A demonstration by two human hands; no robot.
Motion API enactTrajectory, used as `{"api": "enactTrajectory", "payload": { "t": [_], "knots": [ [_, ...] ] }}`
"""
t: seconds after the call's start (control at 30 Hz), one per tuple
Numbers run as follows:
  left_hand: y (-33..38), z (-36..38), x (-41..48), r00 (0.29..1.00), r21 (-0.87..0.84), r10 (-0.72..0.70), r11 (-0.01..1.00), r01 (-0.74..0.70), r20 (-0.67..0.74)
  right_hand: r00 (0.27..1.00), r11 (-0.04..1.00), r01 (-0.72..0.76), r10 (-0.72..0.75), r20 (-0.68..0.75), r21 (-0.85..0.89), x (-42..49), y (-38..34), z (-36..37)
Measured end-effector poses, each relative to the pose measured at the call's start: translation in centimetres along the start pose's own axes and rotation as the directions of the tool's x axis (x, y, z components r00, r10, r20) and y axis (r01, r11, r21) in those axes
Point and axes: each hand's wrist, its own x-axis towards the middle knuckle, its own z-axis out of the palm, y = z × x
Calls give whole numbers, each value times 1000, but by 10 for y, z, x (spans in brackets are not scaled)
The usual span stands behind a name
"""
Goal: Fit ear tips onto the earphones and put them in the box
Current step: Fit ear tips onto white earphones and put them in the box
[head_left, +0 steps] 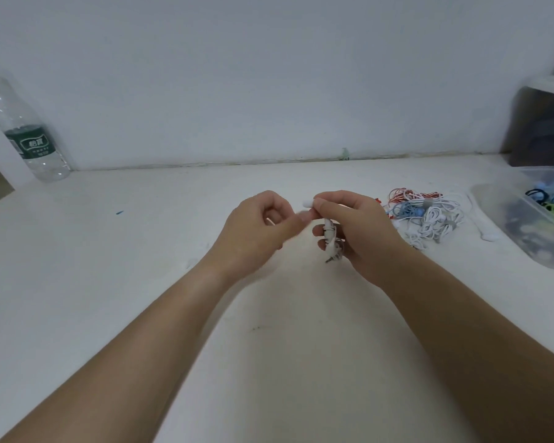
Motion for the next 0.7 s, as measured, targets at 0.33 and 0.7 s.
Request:
{"api": "enactTrajectory", "payload": {
  "t": [0.33,0.7],
  "knots": [
    [-1,18,-5,981,276,169,942,-190,98,987,998,-58,56,-148,-11,2,4,3],
    [-6,7,3,998,62,57,996,-57,3,995,690,16,-85,-60,-724,4,14,-3]
  ]
}}
